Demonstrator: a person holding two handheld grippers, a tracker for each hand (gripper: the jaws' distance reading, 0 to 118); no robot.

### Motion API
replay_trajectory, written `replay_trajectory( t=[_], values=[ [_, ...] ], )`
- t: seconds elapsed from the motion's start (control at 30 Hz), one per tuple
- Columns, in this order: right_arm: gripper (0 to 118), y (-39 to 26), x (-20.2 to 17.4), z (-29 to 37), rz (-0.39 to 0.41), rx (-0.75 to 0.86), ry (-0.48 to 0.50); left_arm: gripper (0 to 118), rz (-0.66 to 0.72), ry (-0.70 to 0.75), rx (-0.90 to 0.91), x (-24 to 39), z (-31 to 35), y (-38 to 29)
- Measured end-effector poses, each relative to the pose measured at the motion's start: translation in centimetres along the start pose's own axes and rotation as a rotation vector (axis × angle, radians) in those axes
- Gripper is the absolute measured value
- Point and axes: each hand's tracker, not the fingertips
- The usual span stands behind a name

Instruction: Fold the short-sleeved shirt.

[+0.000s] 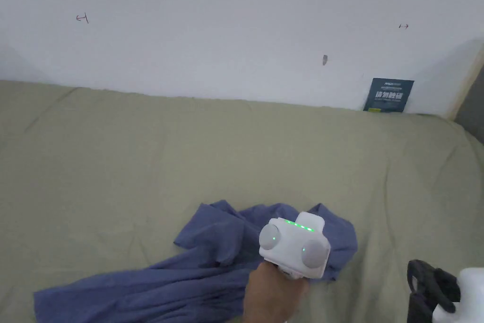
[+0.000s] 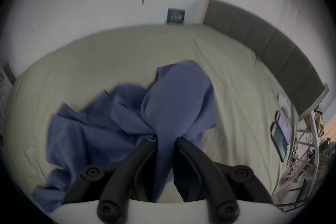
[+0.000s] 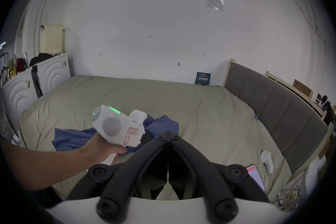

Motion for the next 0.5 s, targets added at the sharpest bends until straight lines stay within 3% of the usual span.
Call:
replay_trajectory(
  t=[0.07, 0.13, 0.23, 0.37, 0.43, 0.5],
  values=[
    [0, 0.2, 0.4, -0.2, -0.005, 0.006, 0.005, 92, -0.015, 0.017, 0.050, 0.1, 0.7, -0.2],
    [0, 0.3, 0.5, 0.0, -0.003, 0.012, 0.005, 115, 0.041, -0.048, 0.092, -0.9, 2.9, -0.3],
    [0, -0.1, 0.1, 0.9, 0.004, 0.025, 0.017, 115, 0.069, -0.077, 0.232, -1.5, 11.5, 1.2],
    [0, -1.0, -1.0, 2.2, -0.002, 0.027, 0.040, 116, 0.070, -0.059, 0.350, -2.7, 21.7, -6.9],
    [0, -1.6, -1.8, 2.7, 0.007, 0.026, 0.049, 115, 0.065, 0.020, 0.349, -3.1, 22.7, -13.1],
    [0, -2.0, -2.4, 3.3, 0.011, 0.024, 0.063, 103, 0.071, 0.122, 0.380, -3.8, 25.7, -16.7]
  ],
)
